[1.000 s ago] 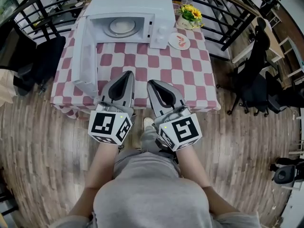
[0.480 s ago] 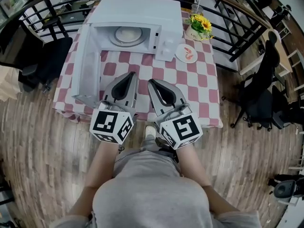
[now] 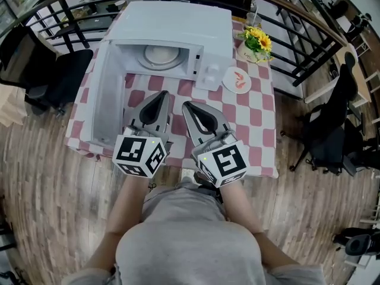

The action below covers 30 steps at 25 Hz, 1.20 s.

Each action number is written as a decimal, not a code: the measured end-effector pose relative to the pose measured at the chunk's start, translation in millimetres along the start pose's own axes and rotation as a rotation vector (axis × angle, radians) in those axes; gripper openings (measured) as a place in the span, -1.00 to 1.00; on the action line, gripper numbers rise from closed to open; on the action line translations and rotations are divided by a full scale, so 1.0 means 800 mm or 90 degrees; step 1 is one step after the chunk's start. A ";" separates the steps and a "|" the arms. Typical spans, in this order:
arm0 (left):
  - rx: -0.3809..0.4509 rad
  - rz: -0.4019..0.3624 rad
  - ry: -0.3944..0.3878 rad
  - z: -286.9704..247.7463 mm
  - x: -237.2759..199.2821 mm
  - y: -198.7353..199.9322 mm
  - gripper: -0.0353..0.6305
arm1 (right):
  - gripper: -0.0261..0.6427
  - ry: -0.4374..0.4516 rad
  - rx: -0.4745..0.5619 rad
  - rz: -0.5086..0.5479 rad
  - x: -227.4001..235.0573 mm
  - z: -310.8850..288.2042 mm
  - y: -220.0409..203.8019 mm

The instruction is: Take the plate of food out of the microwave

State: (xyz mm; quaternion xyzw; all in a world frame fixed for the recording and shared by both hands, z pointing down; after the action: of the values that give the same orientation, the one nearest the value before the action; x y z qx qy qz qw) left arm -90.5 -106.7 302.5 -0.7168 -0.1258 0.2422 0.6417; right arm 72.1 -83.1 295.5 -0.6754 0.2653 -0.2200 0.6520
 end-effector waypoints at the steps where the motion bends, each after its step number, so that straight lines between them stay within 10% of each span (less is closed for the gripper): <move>1: -0.003 0.004 0.003 -0.006 -0.002 -0.002 -0.88 | -0.85 0.001 -0.002 -0.002 0.006 -0.003 -0.002; 30: -0.053 0.181 0.001 -0.097 -0.114 -0.044 -0.64 | -0.84 -0.034 -0.068 -0.024 0.051 -0.113 -0.029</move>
State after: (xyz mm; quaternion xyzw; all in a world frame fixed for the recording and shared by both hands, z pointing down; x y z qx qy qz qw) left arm -124.0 -212.8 358.5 -0.7538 -0.0325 0.3242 0.5706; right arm 46.7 -178.0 321.0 -0.7198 0.2463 -0.1997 0.6175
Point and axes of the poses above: the fingertips, and each gripper's own axes: z backward along the fingers, x to its right, y out of its top, the point moved 10 cm from there along z, backward along the fingers, and after that the axes turned 4 degrees about -x, right-handed, at the moved point
